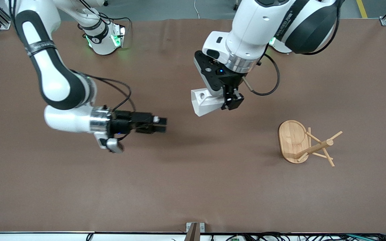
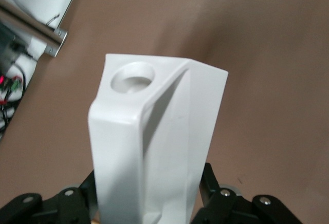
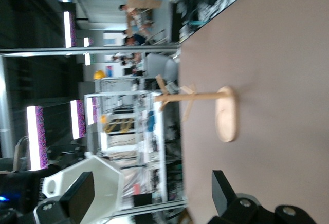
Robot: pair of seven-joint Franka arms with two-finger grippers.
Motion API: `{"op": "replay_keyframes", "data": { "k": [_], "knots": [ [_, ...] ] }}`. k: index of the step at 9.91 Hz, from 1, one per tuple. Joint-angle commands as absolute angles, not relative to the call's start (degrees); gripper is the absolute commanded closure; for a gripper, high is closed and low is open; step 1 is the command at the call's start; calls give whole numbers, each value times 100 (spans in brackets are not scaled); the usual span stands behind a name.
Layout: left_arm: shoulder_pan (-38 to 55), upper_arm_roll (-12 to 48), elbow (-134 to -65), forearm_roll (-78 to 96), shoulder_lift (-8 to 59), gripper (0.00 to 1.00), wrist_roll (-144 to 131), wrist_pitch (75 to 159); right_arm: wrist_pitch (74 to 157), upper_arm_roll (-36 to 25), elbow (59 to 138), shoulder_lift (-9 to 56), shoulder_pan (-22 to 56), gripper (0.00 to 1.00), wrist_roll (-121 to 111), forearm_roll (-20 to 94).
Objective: Hang cup on rack
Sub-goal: 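Carry the mug to the rack while the right gripper withdraws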
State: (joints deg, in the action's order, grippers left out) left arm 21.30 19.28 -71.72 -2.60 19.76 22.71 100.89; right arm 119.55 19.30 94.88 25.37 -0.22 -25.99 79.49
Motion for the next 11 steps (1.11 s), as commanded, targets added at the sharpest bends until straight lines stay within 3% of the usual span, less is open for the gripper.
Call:
{"op": "replay_keyframes", "data": {
  "k": [1, 5, 10, 11],
  "knots": [
    [1987, 1934, -7365, -351, 1846, 50, 1201, 9626, 11935, 1278, 9598, 2225, 0, 0, -2531, 7255],
    [1365, 1960, -7874, -343, 1644, 50, 273, 9571, 11831, 265, 9615, 1663, 18, 0, -2453, 5043],
    [659, 2004, -8506, -123, 1355, 50, -340, 9624, 11769, 158, 9598, 749, 18, 0, -671, 1116],
    [650, 2013, -8838, -123, 1153, 50, -795, 9781, 11325, 19, 9589, 495, 26, 0, -529, 507]
  ]
}}
